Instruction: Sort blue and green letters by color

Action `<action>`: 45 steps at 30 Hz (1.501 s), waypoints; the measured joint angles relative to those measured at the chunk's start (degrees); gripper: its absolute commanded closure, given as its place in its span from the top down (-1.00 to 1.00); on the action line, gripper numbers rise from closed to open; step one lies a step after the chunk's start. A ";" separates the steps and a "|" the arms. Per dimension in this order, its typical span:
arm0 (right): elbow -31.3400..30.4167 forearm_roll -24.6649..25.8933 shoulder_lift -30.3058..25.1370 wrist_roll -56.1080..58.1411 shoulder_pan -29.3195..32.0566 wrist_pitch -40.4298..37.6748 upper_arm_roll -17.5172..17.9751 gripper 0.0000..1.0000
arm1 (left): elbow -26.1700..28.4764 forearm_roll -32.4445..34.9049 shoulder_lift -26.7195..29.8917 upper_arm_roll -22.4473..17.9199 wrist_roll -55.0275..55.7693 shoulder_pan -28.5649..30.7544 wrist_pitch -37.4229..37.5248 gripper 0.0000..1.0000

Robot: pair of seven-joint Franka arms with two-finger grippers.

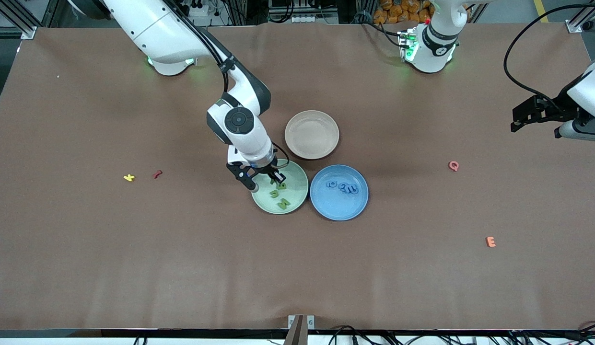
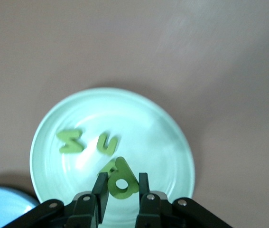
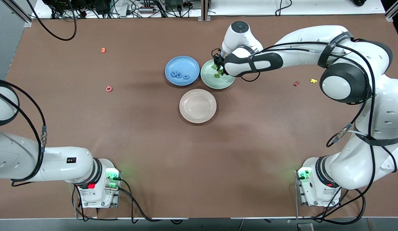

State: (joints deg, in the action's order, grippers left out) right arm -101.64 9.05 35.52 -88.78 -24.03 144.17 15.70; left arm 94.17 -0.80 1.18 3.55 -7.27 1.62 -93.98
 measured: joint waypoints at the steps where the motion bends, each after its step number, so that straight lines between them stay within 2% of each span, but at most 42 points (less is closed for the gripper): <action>1: 0.09 0.15 0.07 0.03 0.01 -0.01 -0.04 1.00 | 0.00 0.00 0.00 0.01 0.00 -0.01 0.00 1.00; 9: 0.71 1.34 0.08 0.92 0.36 -0.91 -0.39 1.00 | 0.00 0.00 0.00 0.04 0.00 -0.04 0.00 1.00; 16: 1.45 1.52 -0.77 11.17 3.13 -4.89 -0.83 1.00 | 0.00 0.00 0.00 0.04 0.00 -0.04 0.00 1.00; 25: 1.75 1.52 -3.60 29.73 12.63 -9.13 -1.73 1.00 | 0.00 0.00 0.00 0.08 0.00 -0.08 0.00 1.00; 33: 1.76 1.50 -5.74 48.05 19.73 -11.43 -6.27 1.00 | 0.00 0.00 0.00 0.09 0.00 -0.10 0.00 1.00; 45: 0.85 1.50 -8.04 70.24 30.85 -13.14 -10.52 1.00 | -0.01 0.00 0.00 0.10 0.04 -0.10 0.00 1.00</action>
State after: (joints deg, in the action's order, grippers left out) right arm -100.79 10.56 27.47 -18.54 6.82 131.03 5.18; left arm 94.16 -0.80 1.17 3.65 -7.23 1.52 -93.98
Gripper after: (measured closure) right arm 0.000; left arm 0.000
